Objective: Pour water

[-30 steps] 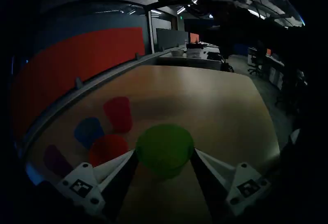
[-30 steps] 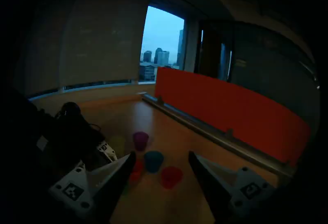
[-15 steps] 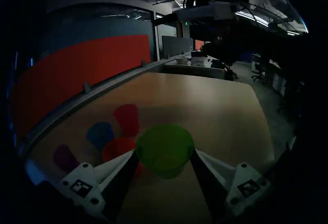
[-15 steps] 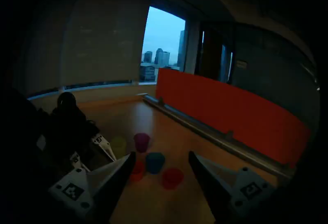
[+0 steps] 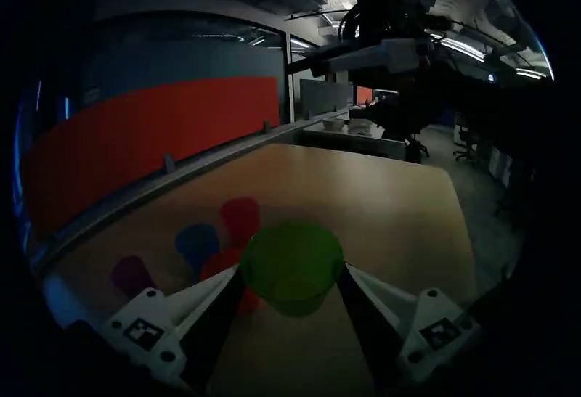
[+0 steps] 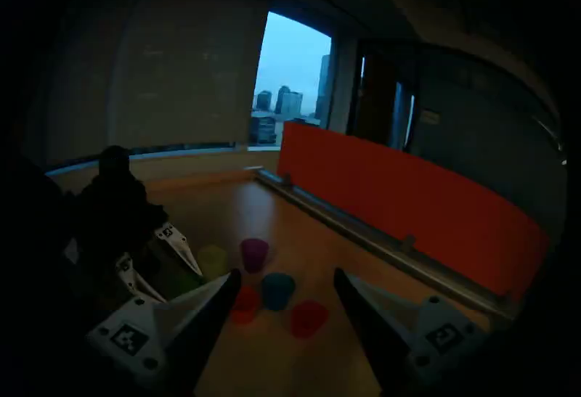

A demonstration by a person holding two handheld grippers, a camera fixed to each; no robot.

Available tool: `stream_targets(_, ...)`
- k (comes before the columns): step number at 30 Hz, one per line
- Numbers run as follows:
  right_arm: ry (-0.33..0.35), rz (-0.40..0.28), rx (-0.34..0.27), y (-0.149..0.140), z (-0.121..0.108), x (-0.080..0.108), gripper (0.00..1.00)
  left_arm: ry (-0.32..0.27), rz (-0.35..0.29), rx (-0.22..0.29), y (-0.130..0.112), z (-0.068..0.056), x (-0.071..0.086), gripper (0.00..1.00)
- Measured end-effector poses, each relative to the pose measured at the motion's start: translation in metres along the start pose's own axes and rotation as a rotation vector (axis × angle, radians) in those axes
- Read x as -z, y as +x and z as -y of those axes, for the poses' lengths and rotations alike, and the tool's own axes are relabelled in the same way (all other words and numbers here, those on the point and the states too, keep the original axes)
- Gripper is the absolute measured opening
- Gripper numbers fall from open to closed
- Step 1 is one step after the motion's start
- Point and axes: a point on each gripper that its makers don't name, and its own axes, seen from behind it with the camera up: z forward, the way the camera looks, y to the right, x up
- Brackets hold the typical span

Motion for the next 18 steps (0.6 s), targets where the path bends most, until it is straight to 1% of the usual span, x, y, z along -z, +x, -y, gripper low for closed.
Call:
stream_targets(3,0.002,-0.001,0.001,0.001,0.002,-0.001,0.99,0.012,-0.013,-0.001,0.006,0.004,0.010,0.88)
stream_targets(9,0.005,-0.005,0.005,0.004,0.006,-0.002,0.99,0.037,-0.045,0.013,0.023,0.012,0.032,0.87)
stream_targets(15,0.010,-0.009,0.008,0.008,0.010,-0.005,0.99,0.063,-0.064,0.035,0.030,0.023,0.052,0.87)
stream_targets(18,0.013,-0.010,0.012,0.009,0.012,-0.007,0.99,0.071,-0.068,0.035,0.032,0.026,0.060,0.87)
